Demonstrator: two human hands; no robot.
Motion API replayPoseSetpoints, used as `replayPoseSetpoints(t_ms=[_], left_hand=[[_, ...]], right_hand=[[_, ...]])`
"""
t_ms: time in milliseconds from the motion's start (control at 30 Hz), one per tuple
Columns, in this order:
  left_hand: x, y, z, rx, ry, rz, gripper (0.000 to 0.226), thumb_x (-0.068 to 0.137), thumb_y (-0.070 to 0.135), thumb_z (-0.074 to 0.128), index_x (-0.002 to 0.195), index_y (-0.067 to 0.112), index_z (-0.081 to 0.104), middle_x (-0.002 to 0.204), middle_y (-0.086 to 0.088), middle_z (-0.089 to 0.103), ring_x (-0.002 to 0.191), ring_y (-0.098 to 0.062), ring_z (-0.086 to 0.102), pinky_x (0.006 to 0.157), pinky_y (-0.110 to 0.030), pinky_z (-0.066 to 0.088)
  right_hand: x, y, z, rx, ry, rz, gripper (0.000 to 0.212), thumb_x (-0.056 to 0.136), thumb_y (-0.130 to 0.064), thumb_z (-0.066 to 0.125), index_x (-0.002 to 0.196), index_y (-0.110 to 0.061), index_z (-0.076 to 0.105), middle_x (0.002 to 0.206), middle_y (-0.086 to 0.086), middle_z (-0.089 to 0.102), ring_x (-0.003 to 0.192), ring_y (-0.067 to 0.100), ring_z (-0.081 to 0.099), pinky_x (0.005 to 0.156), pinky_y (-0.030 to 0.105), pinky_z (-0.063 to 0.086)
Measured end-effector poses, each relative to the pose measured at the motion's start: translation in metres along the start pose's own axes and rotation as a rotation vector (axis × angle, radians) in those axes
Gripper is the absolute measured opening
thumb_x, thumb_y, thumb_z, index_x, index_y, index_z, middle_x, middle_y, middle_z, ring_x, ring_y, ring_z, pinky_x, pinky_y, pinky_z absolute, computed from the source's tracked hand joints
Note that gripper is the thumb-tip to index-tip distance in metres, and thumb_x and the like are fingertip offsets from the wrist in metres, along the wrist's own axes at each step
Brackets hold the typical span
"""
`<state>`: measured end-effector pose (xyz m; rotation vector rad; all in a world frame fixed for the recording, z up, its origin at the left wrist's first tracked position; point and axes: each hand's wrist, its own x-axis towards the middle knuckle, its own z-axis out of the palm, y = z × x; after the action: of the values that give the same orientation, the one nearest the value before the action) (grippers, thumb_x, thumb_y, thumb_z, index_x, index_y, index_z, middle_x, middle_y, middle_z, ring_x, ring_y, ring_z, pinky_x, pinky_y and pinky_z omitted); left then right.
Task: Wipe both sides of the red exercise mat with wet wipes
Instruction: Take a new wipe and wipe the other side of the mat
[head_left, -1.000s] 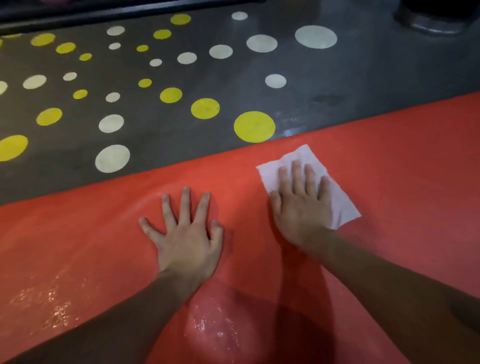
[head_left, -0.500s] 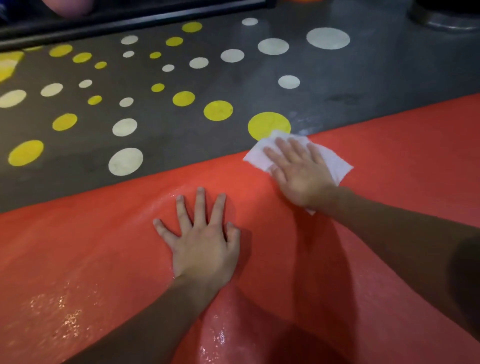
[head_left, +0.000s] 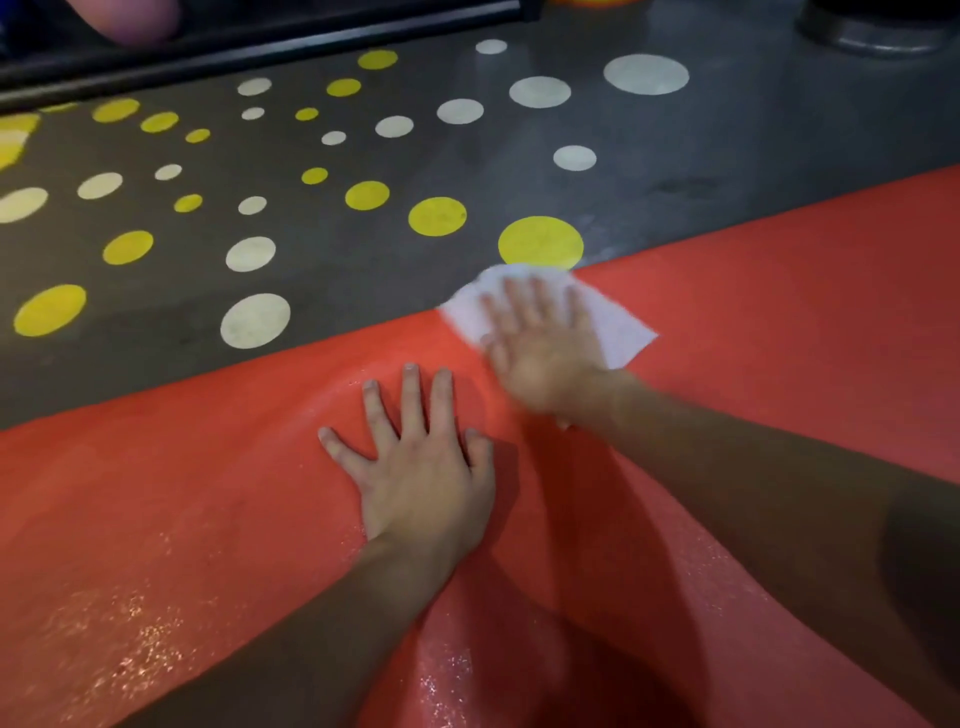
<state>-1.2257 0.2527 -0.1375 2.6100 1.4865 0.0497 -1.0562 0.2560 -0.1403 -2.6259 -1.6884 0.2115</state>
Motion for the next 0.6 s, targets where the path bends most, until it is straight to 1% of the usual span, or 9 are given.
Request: replayPoseSetpoints(t_ms=[67, 100, 167, 233, 267, 367, 433, 533, 600], left_hand=[[0.0, -0.002, 0.0, -0.026, 0.01, -0.003, 0.071, 0.087, 0.046, 0.012, 0.155, 0.026, 0.013, 0.162, 0.006, 0.019, 0.15, -0.031, 0.008, 0.109, -0.074, 0.006], [-0.001, -0.002, 0.001, -0.035, 0.012, -0.004, 0.072, 0.087, 0.046, 0.01, 0.155, 0.023, 0.01, 0.162, 0.007, 0.018, 0.15, -0.03, 0.006, 0.11, -0.074, 0.005], [-0.001, -0.002, 0.002, -0.052, 0.017, -0.005, 0.072, 0.088, 0.046, 0.008, 0.155, 0.021, 0.005, 0.163, 0.009, 0.013, 0.151, -0.029, 0.004, 0.11, -0.073, 0.003], [0.0, -0.001, 0.004, -0.058, 0.032, -0.001, 0.071, 0.089, 0.046, 0.007, 0.155, 0.02, 0.005, 0.163, 0.009, 0.013, 0.151, -0.029, 0.003, 0.11, -0.073, 0.003], [0.0, -0.001, 0.004, -0.058, 0.039, -0.003, 0.071, 0.089, 0.046, 0.006, 0.155, 0.021, 0.005, 0.163, 0.009, 0.013, 0.151, -0.029, 0.004, 0.11, -0.073, 0.003], [0.0, -0.002, 0.002, -0.072, 0.031, 0.002, 0.071, 0.089, 0.047, 0.003, 0.155, 0.021, 0.007, 0.163, 0.009, 0.012, 0.151, -0.028, 0.003, 0.111, -0.072, 0.002], [-0.001, -0.003, 0.002, -0.083, 0.041, 0.003, 0.07, 0.09, 0.046, 0.005, 0.155, 0.021, 0.008, 0.163, 0.009, 0.012, 0.151, -0.028, 0.003, 0.111, -0.072, 0.001], [-0.002, -0.002, 0.002, -0.087, 0.049, 0.006, 0.068, 0.091, 0.045, 0.007, 0.155, 0.022, 0.008, 0.163, 0.009, 0.013, 0.151, -0.028, 0.003, 0.111, -0.072, 0.002], [-0.002, -0.002, 0.002, -0.091, 0.057, 0.008, 0.068, 0.09, 0.046, 0.006, 0.155, 0.024, 0.009, 0.163, 0.009, 0.015, 0.151, -0.028, 0.003, 0.111, -0.072, 0.002]], right_hand=[[-0.023, -0.015, 0.003, -0.036, -0.002, -0.294, 0.07, 0.091, -0.051, -0.006, 0.157, -0.034, 0.005, 0.166, -0.003, -0.004, 0.153, 0.022, -0.004, 0.12, 0.05, -0.006], [-0.022, -0.004, -0.001, -0.035, -0.006, -0.347, 0.064, 0.095, -0.05, -0.002, 0.157, -0.035, 0.007, 0.166, -0.004, -0.002, 0.153, 0.02, -0.003, 0.12, 0.048, -0.005], [-0.003, 0.025, -0.005, -0.013, 0.004, -0.178, 0.054, 0.104, -0.046, 0.014, 0.157, -0.035, 0.007, 0.166, -0.002, -0.001, 0.153, 0.02, -0.003, 0.12, 0.047, -0.005], [0.004, 0.032, -0.005, 0.017, 0.003, 0.073, 0.055, 0.104, -0.045, 0.017, 0.157, -0.034, 0.006, 0.167, 0.0, -0.002, 0.152, 0.023, -0.006, 0.12, 0.051, -0.006], [0.001, 0.02, -0.003, 0.025, -0.001, 0.091, 0.057, 0.103, -0.045, 0.016, 0.158, -0.032, 0.004, 0.166, 0.001, -0.004, 0.152, 0.025, -0.008, 0.12, 0.053, -0.007], [-0.037, -0.017, 0.009, -0.014, -0.002, -0.248, 0.066, 0.094, -0.049, 0.0, 0.157, -0.033, 0.006, 0.166, -0.001, -0.002, 0.153, 0.023, -0.004, 0.12, 0.054, -0.003], [-0.039, 0.002, 0.003, -0.041, -0.019, -0.352, 0.073, 0.087, -0.051, -0.009, 0.157, -0.036, 0.008, 0.166, -0.005, 0.0, 0.153, 0.019, -0.002, 0.121, 0.05, -0.001], [-0.013, 0.043, -0.004, 0.0, -0.014, -0.01, 0.058, 0.101, -0.048, 0.006, 0.157, -0.035, 0.005, 0.166, -0.003, -0.003, 0.152, 0.02, -0.006, 0.12, 0.05, -0.005], [-0.017, 0.03, -0.002, 0.015, -0.008, 0.089, 0.057, 0.103, -0.046, 0.013, 0.158, -0.032, 0.002, 0.166, 0.0, -0.007, 0.152, 0.022, -0.008, 0.12, 0.052, -0.007]])
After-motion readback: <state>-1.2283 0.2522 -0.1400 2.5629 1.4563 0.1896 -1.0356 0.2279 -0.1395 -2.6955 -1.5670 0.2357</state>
